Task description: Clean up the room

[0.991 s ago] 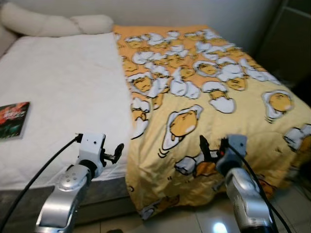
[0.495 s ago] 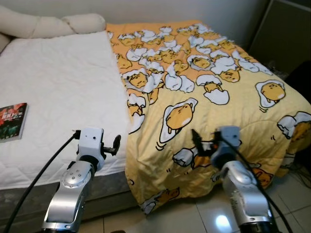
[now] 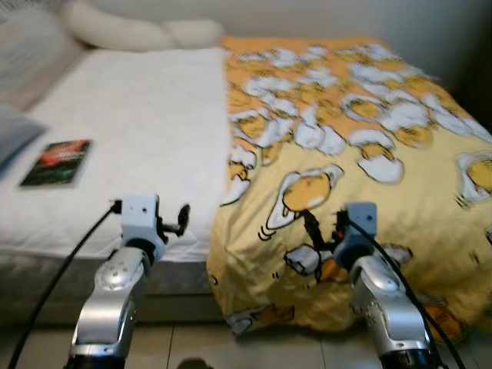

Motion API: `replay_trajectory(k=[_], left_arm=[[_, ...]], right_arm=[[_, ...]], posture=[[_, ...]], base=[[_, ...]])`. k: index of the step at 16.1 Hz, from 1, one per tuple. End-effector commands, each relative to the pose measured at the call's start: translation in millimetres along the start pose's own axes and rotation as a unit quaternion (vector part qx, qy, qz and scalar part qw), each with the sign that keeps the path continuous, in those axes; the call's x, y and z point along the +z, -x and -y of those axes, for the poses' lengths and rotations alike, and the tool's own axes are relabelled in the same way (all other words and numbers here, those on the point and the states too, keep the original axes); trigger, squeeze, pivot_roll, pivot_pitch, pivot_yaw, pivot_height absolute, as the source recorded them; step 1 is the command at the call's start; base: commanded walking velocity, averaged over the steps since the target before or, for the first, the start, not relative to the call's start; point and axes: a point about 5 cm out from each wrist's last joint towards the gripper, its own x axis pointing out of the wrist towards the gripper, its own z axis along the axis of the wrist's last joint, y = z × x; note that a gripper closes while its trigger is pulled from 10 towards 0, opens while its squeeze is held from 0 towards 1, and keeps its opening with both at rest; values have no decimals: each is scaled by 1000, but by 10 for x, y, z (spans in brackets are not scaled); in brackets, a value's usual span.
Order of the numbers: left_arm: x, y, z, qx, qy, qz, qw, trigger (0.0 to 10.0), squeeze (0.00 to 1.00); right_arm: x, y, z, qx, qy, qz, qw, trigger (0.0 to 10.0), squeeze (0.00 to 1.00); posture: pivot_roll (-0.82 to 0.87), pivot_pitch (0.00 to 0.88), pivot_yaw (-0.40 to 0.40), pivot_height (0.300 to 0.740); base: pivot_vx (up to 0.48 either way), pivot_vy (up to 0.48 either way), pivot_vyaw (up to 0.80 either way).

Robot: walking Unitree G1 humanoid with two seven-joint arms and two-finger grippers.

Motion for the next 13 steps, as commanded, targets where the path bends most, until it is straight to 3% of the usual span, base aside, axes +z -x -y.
replay_trajectory(k=[1,4,6,13], left_arm=[[-3,-3,-50,14,-16,-7,1000,10000,0],[-38,14,-48,-9,-66,-5,998,10000,0],[-70,32,-47,-23,-106,-9,994,10000,0],[-70,32,-47,-23,-106,-9,994,10000,0]], right_arm=[[29,-22,-17,3,-7,4,1000,10000,0],[53,-9,-17,8,-6,14,1000,10000,0],[-4,-12,14,-6,-9,-6,1000,10000,0],[-4,-12,14,-6,-9,-6,1000,10000,0]], posture=[[24,0,17,740],[26,0,11,740],[27,0,9,740],[27,0,9,740]], base=[[0,296,0],[0,0,0],[0,0,0],[0,0,0]])
